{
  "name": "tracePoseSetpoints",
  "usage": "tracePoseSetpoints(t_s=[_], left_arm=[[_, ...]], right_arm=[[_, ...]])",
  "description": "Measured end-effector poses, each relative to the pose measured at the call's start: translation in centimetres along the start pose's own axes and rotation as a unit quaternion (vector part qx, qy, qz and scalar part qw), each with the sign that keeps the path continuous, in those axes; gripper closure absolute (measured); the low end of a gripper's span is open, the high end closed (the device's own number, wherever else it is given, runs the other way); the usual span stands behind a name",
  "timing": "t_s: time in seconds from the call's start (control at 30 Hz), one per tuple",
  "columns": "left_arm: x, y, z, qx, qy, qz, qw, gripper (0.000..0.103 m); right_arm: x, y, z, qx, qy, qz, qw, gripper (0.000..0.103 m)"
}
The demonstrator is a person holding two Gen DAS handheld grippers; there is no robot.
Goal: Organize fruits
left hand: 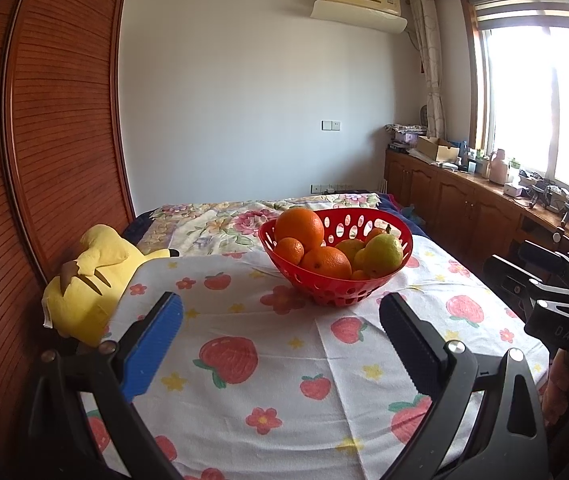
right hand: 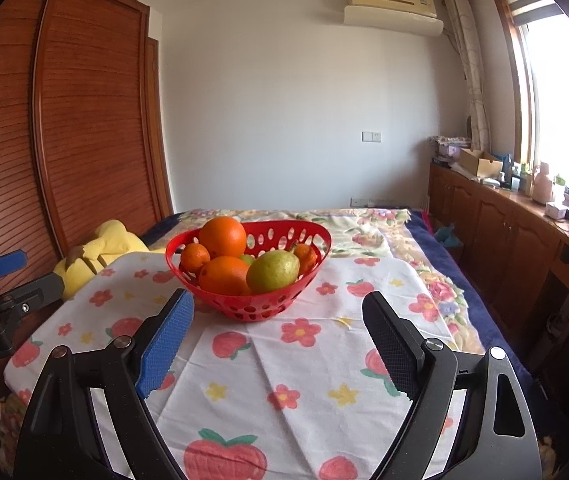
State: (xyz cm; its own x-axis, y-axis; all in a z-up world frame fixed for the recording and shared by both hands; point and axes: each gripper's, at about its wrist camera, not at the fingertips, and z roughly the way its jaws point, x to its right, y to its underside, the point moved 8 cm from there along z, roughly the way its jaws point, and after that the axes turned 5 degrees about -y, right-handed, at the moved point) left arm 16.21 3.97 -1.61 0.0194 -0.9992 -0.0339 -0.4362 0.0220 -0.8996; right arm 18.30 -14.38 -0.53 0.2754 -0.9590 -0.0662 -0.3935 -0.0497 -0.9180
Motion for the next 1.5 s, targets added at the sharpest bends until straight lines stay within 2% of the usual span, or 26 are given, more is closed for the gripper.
tracePoseSetpoints(t_s=[1.5], left_arm=[[0.75,-0.18,-0.91,0.009,-0.001,0.009,0.9999,0.004]], right_arm=[[0.21,-0.15,-0.47,0.004,0.004,-0.003,1.0,0.015]])
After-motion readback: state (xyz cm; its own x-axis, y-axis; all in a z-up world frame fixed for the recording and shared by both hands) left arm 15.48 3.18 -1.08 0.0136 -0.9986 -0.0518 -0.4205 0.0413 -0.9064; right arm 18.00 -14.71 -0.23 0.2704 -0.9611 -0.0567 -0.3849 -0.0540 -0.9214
